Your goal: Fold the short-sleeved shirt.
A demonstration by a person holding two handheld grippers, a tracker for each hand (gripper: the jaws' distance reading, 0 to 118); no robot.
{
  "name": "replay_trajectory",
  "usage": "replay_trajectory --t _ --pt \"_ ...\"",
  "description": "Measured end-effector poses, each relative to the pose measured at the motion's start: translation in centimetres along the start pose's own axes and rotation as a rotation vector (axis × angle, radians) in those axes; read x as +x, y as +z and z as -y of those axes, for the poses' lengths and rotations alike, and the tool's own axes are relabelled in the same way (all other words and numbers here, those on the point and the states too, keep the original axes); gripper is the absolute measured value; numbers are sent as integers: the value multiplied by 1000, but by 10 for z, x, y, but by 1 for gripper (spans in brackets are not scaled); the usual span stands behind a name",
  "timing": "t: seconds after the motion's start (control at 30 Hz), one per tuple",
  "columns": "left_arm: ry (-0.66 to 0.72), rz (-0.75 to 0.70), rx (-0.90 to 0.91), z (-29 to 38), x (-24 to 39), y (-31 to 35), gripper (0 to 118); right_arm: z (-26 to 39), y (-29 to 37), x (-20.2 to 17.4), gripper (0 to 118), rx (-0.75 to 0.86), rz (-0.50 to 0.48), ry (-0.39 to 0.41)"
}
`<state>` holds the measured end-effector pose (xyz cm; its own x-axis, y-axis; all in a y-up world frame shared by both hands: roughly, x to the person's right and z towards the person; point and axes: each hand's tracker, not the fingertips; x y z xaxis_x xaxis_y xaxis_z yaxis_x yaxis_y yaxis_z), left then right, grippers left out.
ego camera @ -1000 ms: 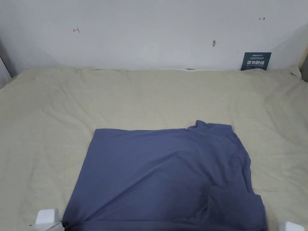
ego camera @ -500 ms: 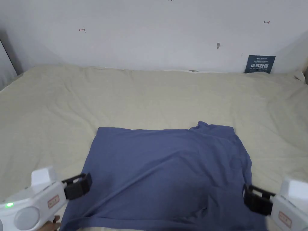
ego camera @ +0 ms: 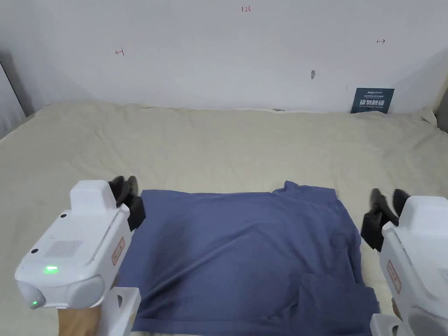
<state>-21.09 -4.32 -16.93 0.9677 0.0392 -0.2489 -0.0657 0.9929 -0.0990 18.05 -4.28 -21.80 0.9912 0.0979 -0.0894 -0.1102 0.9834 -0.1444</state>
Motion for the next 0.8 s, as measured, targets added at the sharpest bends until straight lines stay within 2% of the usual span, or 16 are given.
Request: replay_trajectory --t 0.03,0.33,0.67,0.73,0.77,0.8 --pt "1 13 -8 2 3 -1 0 2 0 -1 3 -2 6 9" --pt "-15 29 -63 10 -5 -4 0 -3 13 -9 2 -14 -5 -7" --pt "-7 1 -376 67 -68 -8 0 -1 15 -5 2 -43 -18 -8" --pt "-1 4 -443 83 -80 -6 8 1 16 -6 2 -53 -19 -2" --pt "6 -5 -455 92 -87 -6 20 1 15 -5 2 -57 -19 -1" --pt "12 -4 -507 101 -94 -7 42 2 15 -6 2 -62 -19 0"
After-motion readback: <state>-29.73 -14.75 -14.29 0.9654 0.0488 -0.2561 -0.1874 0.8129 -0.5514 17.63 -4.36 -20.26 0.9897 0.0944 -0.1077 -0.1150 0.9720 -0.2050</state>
